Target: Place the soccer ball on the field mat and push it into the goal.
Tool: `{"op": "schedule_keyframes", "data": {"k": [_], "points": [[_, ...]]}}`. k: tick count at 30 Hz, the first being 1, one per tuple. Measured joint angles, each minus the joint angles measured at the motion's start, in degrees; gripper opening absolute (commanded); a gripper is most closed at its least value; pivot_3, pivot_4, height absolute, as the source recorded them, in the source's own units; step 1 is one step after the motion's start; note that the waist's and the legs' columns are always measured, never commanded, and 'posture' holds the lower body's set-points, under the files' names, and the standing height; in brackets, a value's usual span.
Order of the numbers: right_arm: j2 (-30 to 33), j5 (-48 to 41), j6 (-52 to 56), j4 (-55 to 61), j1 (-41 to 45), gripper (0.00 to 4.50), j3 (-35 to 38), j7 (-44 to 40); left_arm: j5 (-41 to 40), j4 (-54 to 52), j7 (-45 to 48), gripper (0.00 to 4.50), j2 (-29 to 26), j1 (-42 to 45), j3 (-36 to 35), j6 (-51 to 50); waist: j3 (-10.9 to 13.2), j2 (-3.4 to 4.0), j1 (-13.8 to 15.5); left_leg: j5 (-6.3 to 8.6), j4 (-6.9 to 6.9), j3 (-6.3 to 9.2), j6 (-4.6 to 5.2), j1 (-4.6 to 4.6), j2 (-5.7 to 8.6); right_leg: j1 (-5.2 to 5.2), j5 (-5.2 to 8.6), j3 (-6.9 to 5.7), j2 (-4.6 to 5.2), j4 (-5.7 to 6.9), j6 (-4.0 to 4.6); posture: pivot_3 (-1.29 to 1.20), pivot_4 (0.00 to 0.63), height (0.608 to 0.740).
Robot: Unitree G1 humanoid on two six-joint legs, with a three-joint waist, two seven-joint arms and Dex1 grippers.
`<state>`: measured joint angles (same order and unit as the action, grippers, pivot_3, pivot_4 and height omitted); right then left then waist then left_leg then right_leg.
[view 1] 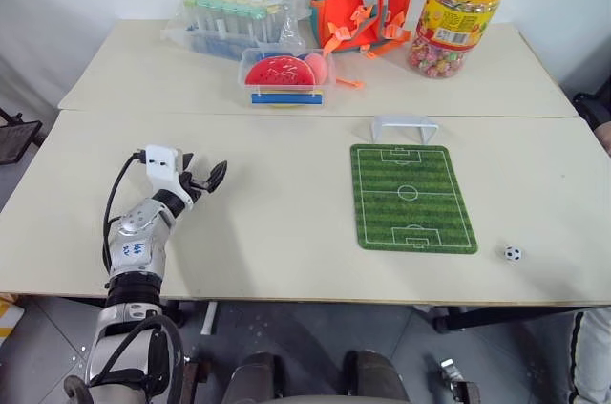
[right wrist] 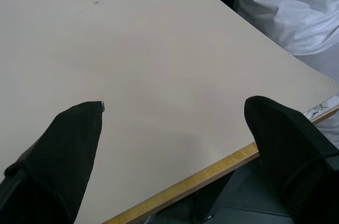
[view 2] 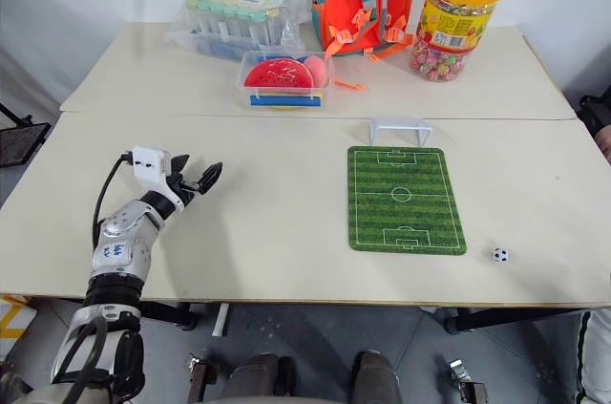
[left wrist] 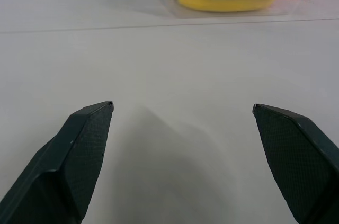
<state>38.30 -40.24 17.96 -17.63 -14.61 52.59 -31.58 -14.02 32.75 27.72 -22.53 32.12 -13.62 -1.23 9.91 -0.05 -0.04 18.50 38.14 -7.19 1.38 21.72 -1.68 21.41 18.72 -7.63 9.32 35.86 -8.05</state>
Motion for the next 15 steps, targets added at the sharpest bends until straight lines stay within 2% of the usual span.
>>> {"op": "schedule_keyframes", "data": {"k": [7, 15], "points": [[-0.94, 1.53, -0.35, 2.96, -1.64, 4.48, -0.01, 1.58, 0.18, -0.06, 1.13, 4.5, -0.01, 0.0, 1.25, -0.35, 0.0, 0.0, 0.03, 0.0, 0.0, 0.0, 0.0, 0.0, -0.01, 0.0, 0.0, 0.01, 0.0, 0.0, 0.0, 0.0, 0.15, 0.74], [-1.4, 2.53, 2.53, 17.14, -4.55, 4.48, -0.69, 4.79, 0.55, -0.43, 6.49, 4.5, -0.7, 0.71, 3.78, -1.96, 0.0, 0.0, 0.0, 0.0, 0.0, 0.0, -0.01, 0.0, -0.03, 0.01, 0.0, 0.01, 0.0, 0.01, 0.0, 0.0, 0.15, 0.74]]}}
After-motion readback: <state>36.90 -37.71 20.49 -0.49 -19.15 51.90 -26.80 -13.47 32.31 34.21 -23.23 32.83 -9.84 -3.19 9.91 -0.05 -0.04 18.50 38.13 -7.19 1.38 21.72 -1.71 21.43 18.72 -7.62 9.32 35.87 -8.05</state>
